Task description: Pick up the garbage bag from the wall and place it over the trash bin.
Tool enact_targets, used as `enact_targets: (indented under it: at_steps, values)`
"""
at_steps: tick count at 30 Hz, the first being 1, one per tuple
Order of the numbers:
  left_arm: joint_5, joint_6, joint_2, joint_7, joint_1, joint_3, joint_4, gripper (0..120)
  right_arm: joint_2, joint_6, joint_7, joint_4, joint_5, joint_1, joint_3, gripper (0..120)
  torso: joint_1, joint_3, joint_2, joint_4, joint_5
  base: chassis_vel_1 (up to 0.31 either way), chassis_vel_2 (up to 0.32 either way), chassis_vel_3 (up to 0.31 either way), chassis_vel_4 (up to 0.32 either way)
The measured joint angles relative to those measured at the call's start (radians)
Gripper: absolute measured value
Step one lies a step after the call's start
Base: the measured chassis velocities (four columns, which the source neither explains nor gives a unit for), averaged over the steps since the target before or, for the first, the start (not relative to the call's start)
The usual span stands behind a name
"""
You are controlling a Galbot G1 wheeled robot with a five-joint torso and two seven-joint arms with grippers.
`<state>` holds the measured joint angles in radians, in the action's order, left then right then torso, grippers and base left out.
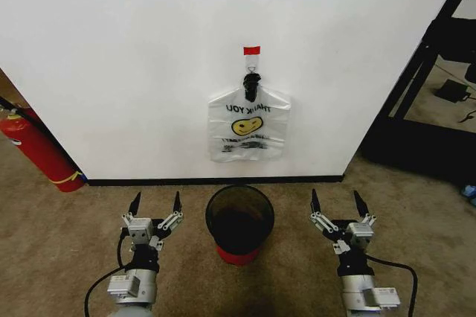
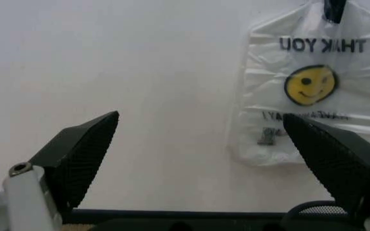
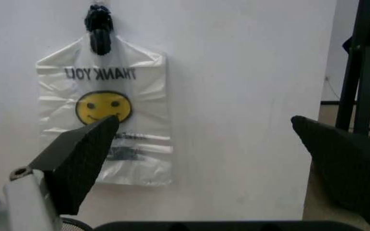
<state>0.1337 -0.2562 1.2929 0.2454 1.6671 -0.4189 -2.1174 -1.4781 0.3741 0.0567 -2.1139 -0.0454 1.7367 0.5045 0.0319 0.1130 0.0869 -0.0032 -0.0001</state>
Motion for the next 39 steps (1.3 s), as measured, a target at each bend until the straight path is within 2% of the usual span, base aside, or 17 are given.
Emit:
enact_targets:
  at_steps: [10,20,25,30,32,34,36,38,39]
  values:
    - [0.005,0.005,-0.039,0.001,0.012,-0.002,0.014,100,-0.017,0.002,-0.001,-0.003,0.043,-0.006,-0.007,100,0.0,0.0,0.0,0.0001,-0.0001,0.0,0.0,0.0,0.0]
    - [0.007,0.011,-0.033,0.003,0.013,-0.001,0.006,100,-0.008,-0.013,-0.002,0.003,0.014,-0.016,-0.022,100,0.0,0.0,0.0,0.0,0.0,0.0,0.0,0.0,0.0]
    - [0.001,0.006,-0.025,0.003,0.016,0.0,0.015,100,0.031,-0.055,-0.022,0.004,-0.09,-0.059,-0.036,100,0.0,0.0,0.0,-0.0001,-0.0001,0.0,0.0,0.0,0.0]
    - [-0.012,0.004,-0.016,0.003,0.027,0.003,0.019,100,0.139,-0.146,-0.131,0.039,-0.37,-0.2,-0.071,100,0.0,0.0,0.0,0.0,0.0001,0.0,0.0,0.0,0.0]
    - [-0.016,0.004,-0.015,0.003,0.028,0.003,0.019,100,0.155,-0.159,-0.149,0.049,-0.413,-0.226,-0.077,100,0.0,0.0,0.0,0.0003,0.0,0.0,0.0,0.0,0.0]
    - [-0.027,0.003,-0.011,0.004,0.037,0.002,0.015,100,0.218,-0.209,-0.25,0.127,-0.596,-0.344,-0.11,100,0.0,0.0,0.0,-0.0001,0.0002,0.0,0.0,0.0,0.0]
    - [-0.03,0.002,-0.01,0.004,0.04,0.001,0.014,100,0.234,-0.218,-0.28,0.162,-0.646,-0.385,-0.125,100,0.0,0.0,0.0,-0.0001,0.0001,0.0,0.0,0.0,0.0]
    - [-0.037,-0.002,-0.006,0.003,0.048,-0.004,0.014,100,0.259,-0.244,-0.336,0.246,-0.761,-0.488,-0.163,100,0.0,0.0,0.0,0.0,0.0003,0.0,0.0,0.0,0.0]
    - [-0.037,-0.002,-0.006,0.003,0.048,-0.004,0.014,100,0.259,-0.244,-0.336,0.246,-0.761,-0.488,-0.163,100,0.0,0.0,0.0,0.0,0.0003,0.0,0.0,0.0,0.0]
